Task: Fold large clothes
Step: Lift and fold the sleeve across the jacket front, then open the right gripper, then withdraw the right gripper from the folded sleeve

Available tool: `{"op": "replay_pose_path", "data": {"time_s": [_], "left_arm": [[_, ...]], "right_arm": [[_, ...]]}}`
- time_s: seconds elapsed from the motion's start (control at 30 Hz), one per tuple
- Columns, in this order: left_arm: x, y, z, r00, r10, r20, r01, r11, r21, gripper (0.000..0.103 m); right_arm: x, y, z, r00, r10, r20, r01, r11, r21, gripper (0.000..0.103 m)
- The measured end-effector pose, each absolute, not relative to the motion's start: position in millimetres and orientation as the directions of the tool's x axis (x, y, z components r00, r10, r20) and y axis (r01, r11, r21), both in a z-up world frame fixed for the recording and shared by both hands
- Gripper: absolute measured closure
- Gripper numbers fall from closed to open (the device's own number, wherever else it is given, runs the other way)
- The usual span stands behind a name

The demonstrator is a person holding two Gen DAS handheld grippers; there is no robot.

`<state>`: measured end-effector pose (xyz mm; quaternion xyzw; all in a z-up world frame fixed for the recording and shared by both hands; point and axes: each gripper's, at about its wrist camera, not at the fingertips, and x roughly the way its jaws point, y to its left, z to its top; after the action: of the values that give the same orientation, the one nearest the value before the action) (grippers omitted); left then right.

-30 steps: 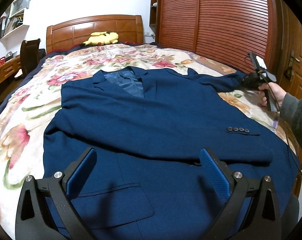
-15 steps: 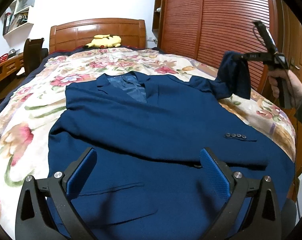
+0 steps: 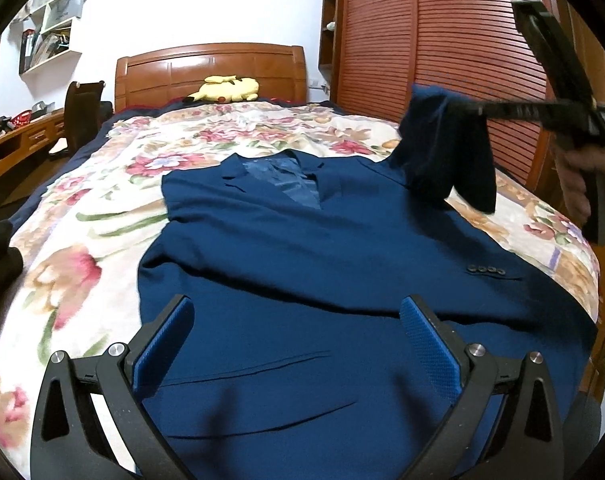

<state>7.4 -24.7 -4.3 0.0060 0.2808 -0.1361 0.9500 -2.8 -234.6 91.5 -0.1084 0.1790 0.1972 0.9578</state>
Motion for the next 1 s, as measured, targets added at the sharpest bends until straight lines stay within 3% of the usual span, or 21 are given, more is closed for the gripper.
{"op": "replay_pose_path", "data": {"time_s": [0.23, 0.4, 0.53, 0.6, 0.67, 1.0], "left_arm": [[4.9, -16.5, -3.1, 0.813, -0.240, -0.531, 0.246, 0.967, -0.061, 0.000], [5.4, -16.6, -3.1, 0.814, -0.237, -0.531, 0.245, 0.968, -0.056, 0.000], [5.9, -15.5, -3.1, 0.814, -0.237, -0.531, 0.245, 0.968, -0.056, 0.000], [5.8, -15.3, -3.2, 0.814, -0.237, -0.531, 0.246, 0.968, -0.056, 0.000], [5.8, -15.5, -3.0, 0.814, -0.237, -0.530, 0.245, 0.968, -0.056, 0.000], [6.3, -15.3, -2.7, 0.813, -0.238, -0.531, 0.247, 0.967, -0.054, 0.000]], "right_arm": [[-2.0, -209.3, 41.8, 0.764, 0.382, -0.520, -0.515, 0.846, -0.135, 0.097], [28.9, -206.6, 21.0, 0.695, 0.398, -0.599, -0.531, 0.846, -0.055, 0.096], [34.8, -203.0, 25.4, 0.687, 0.388, -0.615, -0.525, 0.850, -0.050, 0.089], [24.4, -202.2, 32.5, 0.691, 0.387, -0.611, -0.519, 0.854, -0.046, 0.075], [13.0, -204.4, 36.1, 0.671, 0.426, -0.607, -0.546, 0.838, -0.016, 0.068], [18.0, -214.2, 27.4, 0.737, 0.340, -0.585, -0.466, 0.882, -0.074, 0.064]]}}
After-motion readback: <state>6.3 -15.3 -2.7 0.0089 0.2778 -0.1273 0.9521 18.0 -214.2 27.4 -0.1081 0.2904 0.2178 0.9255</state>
